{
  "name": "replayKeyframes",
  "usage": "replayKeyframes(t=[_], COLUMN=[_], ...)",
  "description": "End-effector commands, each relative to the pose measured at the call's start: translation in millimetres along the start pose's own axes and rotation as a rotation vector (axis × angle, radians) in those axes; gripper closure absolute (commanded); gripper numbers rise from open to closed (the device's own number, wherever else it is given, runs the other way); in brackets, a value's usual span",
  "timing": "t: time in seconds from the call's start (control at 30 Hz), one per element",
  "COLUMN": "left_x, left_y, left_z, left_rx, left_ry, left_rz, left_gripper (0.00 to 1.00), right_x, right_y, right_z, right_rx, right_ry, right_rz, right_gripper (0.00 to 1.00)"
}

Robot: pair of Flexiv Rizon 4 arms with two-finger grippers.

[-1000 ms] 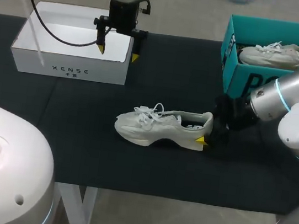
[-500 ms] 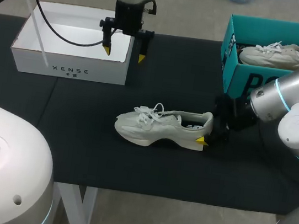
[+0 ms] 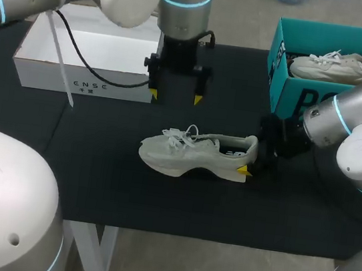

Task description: Take the shoe out of the shoebox, open the shoe tongue, remove and reinsert the insole, then place the shoe into the shoebox

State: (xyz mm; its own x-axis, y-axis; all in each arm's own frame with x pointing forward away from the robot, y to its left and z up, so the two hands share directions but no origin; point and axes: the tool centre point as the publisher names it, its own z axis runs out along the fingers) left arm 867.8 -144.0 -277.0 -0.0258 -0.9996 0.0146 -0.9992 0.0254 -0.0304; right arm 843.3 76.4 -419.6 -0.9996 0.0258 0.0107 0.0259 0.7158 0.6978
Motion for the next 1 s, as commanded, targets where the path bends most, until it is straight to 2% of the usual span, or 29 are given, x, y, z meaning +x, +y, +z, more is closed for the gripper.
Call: replayKeyframes(t=[0.03,0.13,0.27,0.53,0.9,1.0], left_x=[36.4,55.0,67.0,87.4,94.0,91.8], left_y=[10.2,16.1,20.1,25.9,27.0,29.7], left_z=[27.1,34.1,40.3,63.4,84.7,86.0], left_rx=[0.001,0.003,0.013,-0.048,-0.109,-0.130], left_ry=[0.022,0.026,0.038,0.033,-0.023,-0.082], left_rz=[0.035,0.048,0.027,0.049,0.078,0.104], left_gripper=[0.00,0.00,0.00,0.00,0.00,0.00], right_x=[-1.9,-1.9,-1.9,-1.9,-1.9,-1.9], right_y=[-0.1,-0.1,-0.1,-0.1,-0.1,-0.1], right_z=[3.1,3.1,3.1,3.1,3.1,3.1], right_rx=[0.004,0.004,0.004,0.004,0.004,0.004], right_ry=[-0.001,-0.001,-0.001,-0.001,-0.001,-0.001], right_rz=[0.001,0.001,0.001,0.001,0.001,0.001], right_gripper=[1.00,1.00,1.00,1.00,1.00,1.00])
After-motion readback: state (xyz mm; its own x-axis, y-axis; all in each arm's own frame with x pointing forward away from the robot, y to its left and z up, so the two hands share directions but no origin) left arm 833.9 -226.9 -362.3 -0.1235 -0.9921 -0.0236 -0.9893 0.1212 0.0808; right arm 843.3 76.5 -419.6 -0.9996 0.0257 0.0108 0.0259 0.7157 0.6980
